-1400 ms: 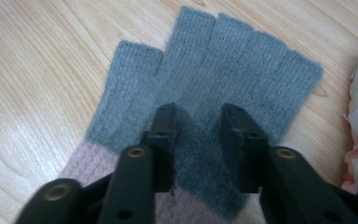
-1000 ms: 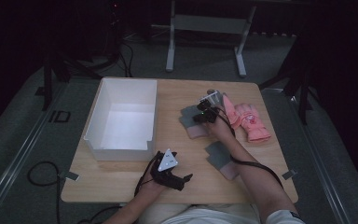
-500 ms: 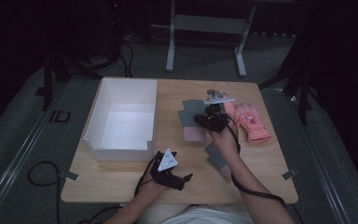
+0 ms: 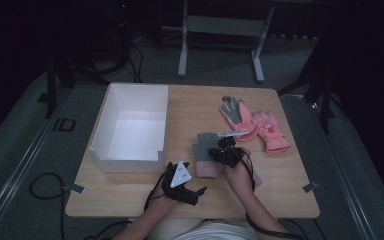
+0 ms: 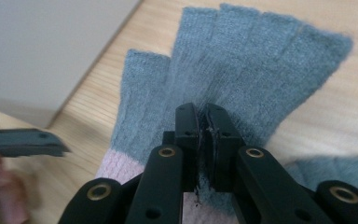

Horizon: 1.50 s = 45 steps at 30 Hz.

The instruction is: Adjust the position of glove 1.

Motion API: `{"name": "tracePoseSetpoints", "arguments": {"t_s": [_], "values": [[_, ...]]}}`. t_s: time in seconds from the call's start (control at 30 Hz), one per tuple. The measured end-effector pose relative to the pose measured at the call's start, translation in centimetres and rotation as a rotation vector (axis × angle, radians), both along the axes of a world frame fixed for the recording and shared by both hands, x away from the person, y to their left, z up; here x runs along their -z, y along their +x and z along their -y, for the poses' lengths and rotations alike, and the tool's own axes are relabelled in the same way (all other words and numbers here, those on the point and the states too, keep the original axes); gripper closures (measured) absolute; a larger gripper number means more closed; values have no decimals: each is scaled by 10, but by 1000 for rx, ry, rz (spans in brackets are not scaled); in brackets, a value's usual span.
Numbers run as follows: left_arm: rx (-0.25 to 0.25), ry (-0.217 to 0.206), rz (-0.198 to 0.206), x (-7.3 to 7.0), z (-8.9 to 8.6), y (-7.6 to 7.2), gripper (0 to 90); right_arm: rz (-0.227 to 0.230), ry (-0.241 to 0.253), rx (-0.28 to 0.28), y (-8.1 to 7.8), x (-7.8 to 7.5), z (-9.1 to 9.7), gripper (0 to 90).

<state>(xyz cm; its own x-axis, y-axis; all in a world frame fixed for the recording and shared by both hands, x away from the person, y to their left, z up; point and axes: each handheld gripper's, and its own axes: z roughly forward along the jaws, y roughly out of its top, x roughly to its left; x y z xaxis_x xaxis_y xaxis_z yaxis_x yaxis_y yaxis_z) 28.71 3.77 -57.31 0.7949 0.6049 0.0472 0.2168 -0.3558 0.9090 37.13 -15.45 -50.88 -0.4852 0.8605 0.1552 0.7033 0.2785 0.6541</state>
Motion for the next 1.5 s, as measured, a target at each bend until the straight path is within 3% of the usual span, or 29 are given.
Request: {"name": "tracePoseSetpoints", "arguments": {"t_s": [0.3, 0.5, 0.6, 0.73, 0.9, 0.97, 1.07, 1.23, 1.5], "values": [[9, -16, -14, 0, -1, 1, 0, -75, -17, 36, 7, 35, 2, 841], [32, -41, -46, 0, -2, 3, 0, -71, -11, 45, 11, 40, 3, 805], [33, -36, -41, 0, -2, 3, 0, -73, -6, 46, 11, 40, 3, 770], [31, -23, -34, 0, -1, 2, 0, -56, 7, 35, 11, 28, 8, 720], [28, -23, -33, 0, -1, 2, 0, 57, 6, -55, 13, -2, 33, 679], [28, -23, -31, 0, -1, 2, 0, 102, -25, -132, 11, -9, 44, 670], [26, -24, -31, 0, -1, 2, 0, 128, -73, -214, 9, -11, 61, 664], [23, -24, -34, 0, -1, 3, 0, 127, -136, -312, 8, -7, 90, 647], [17, -19, -33, 0, -1, 2, 0, 51, -191, -388, 4, 4, 112, 628]]}}
